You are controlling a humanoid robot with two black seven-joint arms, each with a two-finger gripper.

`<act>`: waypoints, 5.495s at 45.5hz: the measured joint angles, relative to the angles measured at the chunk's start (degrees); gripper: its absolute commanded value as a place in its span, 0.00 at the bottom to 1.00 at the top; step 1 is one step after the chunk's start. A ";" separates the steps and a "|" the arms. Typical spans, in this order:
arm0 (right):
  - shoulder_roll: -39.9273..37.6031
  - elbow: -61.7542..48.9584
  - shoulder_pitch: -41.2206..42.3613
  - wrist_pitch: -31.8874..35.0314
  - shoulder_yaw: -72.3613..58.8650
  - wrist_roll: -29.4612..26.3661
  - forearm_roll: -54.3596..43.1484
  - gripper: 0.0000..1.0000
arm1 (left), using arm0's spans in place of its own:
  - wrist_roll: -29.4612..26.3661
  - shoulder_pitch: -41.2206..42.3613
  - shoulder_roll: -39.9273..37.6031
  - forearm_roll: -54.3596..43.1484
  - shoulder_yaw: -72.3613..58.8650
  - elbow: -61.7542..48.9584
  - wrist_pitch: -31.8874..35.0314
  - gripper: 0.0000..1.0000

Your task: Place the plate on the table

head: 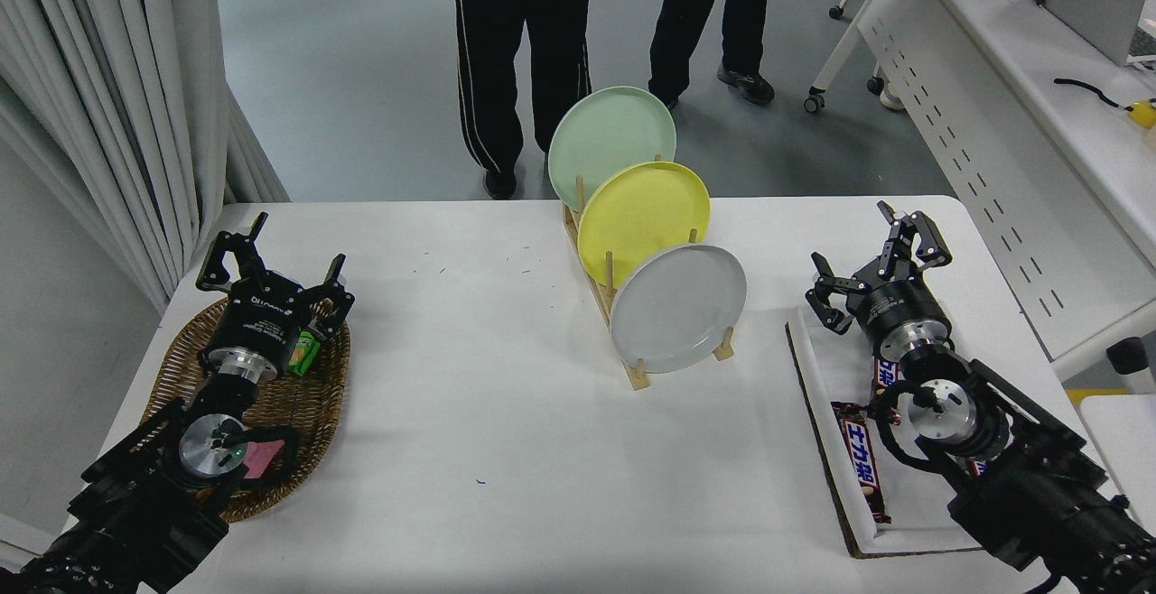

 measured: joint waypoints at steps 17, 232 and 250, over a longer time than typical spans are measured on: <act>-1.68 -0.10 0.63 -0.20 -0.99 -0.19 0.00 1.00 | 0.00 0.00 0.00 0.00 0.00 -0.02 0.00 1.00; -3.95 9.38 36.77 -11.79 -52.69 -35.52 27.35 0.36 | 0.00 0.00 0.00 0.00 0.03 -0.01 0.01 1.00; -4.23 9.37 36.58 -11.79 -52.43 -35.80 27.11 0.29 | 0.00 0.00 0.00 0.00 0.03 -0.01 0.01 1.00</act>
